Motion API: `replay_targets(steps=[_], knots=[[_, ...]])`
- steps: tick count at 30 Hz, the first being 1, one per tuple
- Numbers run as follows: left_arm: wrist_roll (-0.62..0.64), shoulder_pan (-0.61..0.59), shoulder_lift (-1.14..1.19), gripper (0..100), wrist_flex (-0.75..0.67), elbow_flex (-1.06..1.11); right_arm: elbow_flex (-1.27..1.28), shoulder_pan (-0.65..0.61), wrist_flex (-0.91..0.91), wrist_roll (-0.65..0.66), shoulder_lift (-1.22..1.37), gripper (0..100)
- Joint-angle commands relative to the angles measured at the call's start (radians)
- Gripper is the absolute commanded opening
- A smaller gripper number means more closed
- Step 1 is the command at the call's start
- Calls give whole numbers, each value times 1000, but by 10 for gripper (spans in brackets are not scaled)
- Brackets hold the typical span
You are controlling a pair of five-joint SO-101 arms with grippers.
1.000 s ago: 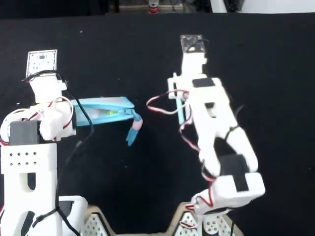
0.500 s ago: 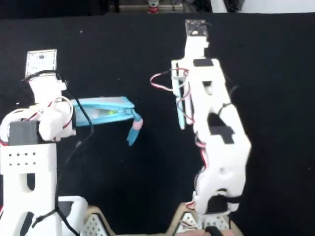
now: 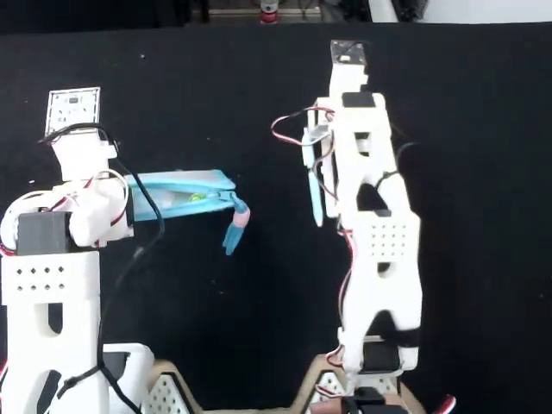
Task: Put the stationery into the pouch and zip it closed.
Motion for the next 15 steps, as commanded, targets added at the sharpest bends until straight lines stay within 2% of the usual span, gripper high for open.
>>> replay_targets(steps=[1, 5, 8, 15], knots=[[12, 10, 8, 30, -8, 35, -159, 0, 72, -2, 54, 124], [12, 10, 8, 30, -8, 35, -306, 3, 186, 61, 140, 117], [12, 10, 8, 30, -8, 35, -455, 35, 304, 129, 162, 6], [12, 10, 8, 30, -12, 35, -756, 69, 608, 164, 162, 11]])
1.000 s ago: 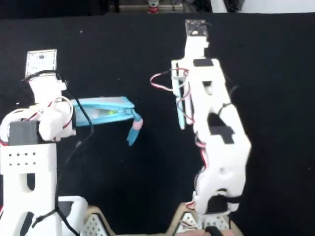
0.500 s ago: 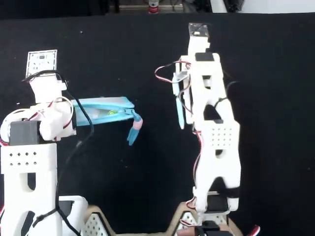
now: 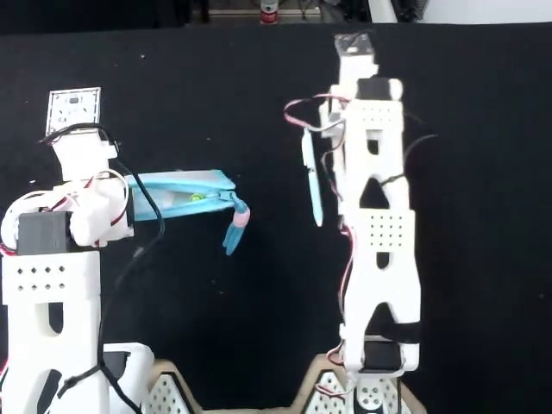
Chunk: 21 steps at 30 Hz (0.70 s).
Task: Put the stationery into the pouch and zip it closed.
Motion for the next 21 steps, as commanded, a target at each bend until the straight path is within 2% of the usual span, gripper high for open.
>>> replay_targets(steps=[1, 9, 16, 21], knots=[[12, 10, 8, 30, -12, 35, -170, 6, 161, 41, -16, 11], [12, 10, 8, 30, -12, 35, -82, 21, 160, 75, -35, 10], [12, 10, 8, 30, -14, 35, 249, 63, 157, 84, -223, 10], [12, 10, 8, 30, -14, 35, 421, 146, 130, 216, -317, 11]])
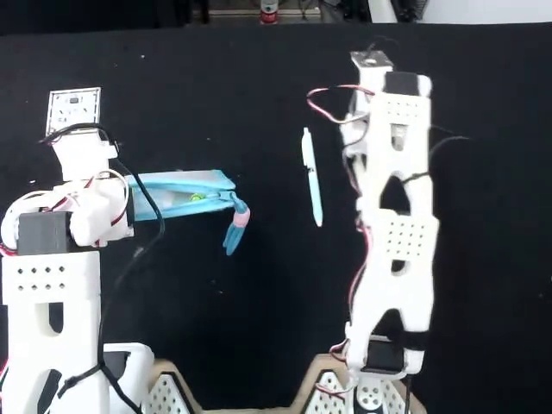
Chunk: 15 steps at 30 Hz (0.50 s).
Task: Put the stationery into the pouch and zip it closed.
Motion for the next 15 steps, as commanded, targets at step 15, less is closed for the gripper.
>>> replay_targets(steps=[15], knots=[[12, 10, 8, 30, -14, 31, 312, 385, -100, 397, -122, 11]])
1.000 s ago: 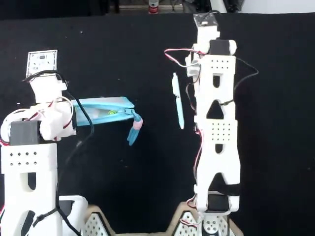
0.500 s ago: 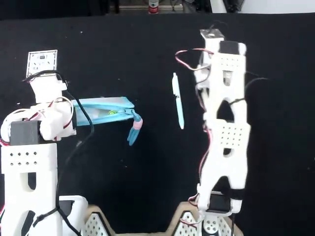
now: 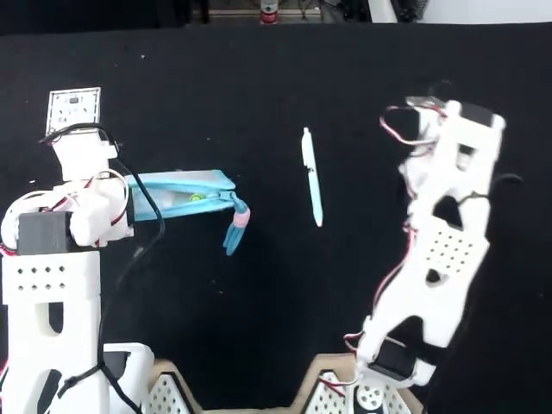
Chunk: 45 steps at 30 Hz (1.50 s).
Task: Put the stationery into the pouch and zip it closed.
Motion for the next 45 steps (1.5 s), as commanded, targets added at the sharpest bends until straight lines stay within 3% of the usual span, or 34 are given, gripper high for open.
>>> replay_targets(steps=[1, 9, 20, 25, 28, 33, 40, 45], knots=[[12, 10, 8, 30, -14, 31, 44, 89, -43, 80, -82, 11], [12, 10, 8, 30, -15, 27, 348, 204, -256, 210, -163, 11], [12, 10, 9, 30, -15, 35, 1153, 230, -681, 258, -736, 11], [12, 10, 12, 30, -15, 35, 1389, 264, -740, 387, -944, 12], [12, 10, 11, 30, -15, 33, 1452, 262, -735, 405, -1021, 42], [12, 10, 11, 30, -15, 35, 1440, 236, -658, 410, -1040, 208], [12, 10, 9, 30, -15, 35, 1422, 132, -643, 405, -1040, 165], [12, 10, 8, 30, -14, 35, 1426, 137, -723, 410, -1040, 164]])
